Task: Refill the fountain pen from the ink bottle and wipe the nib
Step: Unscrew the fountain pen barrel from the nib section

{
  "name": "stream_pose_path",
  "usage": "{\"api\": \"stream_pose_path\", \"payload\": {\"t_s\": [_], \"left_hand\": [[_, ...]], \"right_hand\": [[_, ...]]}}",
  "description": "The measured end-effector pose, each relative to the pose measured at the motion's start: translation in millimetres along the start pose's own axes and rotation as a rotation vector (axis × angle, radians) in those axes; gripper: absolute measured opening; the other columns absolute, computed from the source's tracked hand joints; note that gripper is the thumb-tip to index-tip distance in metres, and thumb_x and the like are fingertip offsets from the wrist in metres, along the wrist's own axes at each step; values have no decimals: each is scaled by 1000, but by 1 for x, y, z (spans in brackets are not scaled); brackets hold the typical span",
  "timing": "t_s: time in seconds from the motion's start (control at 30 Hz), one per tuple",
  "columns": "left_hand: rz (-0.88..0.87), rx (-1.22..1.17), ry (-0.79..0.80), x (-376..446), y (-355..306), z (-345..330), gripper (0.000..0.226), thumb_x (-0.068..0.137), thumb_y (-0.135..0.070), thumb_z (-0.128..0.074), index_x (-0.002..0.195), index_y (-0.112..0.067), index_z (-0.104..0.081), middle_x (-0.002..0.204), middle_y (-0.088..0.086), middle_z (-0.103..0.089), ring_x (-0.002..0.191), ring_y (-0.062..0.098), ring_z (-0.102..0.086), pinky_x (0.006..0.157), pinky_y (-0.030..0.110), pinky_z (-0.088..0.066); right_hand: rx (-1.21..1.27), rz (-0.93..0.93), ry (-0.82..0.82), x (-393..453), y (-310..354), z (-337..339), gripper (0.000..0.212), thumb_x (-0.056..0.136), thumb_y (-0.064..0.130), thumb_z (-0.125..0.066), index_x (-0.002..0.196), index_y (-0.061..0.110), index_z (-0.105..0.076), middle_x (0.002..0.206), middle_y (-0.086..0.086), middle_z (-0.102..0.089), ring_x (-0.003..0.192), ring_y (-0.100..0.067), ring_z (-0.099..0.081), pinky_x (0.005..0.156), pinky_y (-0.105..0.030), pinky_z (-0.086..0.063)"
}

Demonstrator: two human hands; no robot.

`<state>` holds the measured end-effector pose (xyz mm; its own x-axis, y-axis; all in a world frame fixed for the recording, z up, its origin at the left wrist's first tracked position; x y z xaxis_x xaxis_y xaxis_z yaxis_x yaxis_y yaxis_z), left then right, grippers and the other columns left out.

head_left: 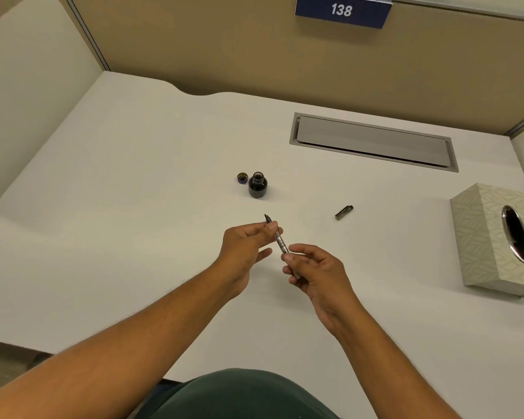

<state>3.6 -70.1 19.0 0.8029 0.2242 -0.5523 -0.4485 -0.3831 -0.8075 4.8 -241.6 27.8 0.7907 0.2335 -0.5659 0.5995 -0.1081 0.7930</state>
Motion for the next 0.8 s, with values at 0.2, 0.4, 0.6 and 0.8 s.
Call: {"api": "stream_pose_path", "payload": {"t_s": [0.2, 0.4, 0.6, 0.8], "left_hand": [[-13, -5, 9, -1, 1, 1, 23, 95, -28, -77, 106, -9, -82, 105, 3, -85, 104, 14, -79, 99, 41, -59], [-28, -8, -1, -1, -3, 1, 17, 95, -27, -78, 103, -13, -83, 103, 1, -85, 105, 13, -79, 99, 42, -59], [-34, 14, -16, -2, -1, 1, 11, 94, -26, -78, 95, -16, -84, 102, -1, -85, 108, 11, -77, 98, 40, -57], [-47, 32, -34, -2, -1, 2, 10, 95, -26, -78, 90, -20, -85, 100, -2, -85, 112, 14, -75, 102, 42, -56]], "right_hand": [[150, -87, 21, 2, -2, -4, 21, 87, 8, -81, 108, 10, -80, 88, -4, -75, 72, -15, -69, 66, -27, -58], [258, -103, 5, 8, -6, -2, 20, 93, 5, -74, 113, 5, -76, 94, -13, -77, 77, -20, -75, 67, -26, -61], [90, -173, 104, 11, -7, -4, 21, 105, 12, -59, 112, 1, -76, 98, -13, -80, 68, -12, -67, 64, -23, -59], [-65, -41, -11, 8, -4, -4, 19, 88, 11, -81, 107, 11, -77, 86, -3, -78, 73, -15, -68, 69, -28, -56]]}}
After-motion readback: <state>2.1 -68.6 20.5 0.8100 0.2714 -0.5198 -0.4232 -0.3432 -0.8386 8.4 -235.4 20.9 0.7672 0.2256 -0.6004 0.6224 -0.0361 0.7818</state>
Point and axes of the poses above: each hand's wrist, its own x-axis towards the middle knuckle, its own z-axis out of the back of the hand, y = z × x, the point moved 2 cm from there along x, towards the middle knuckle
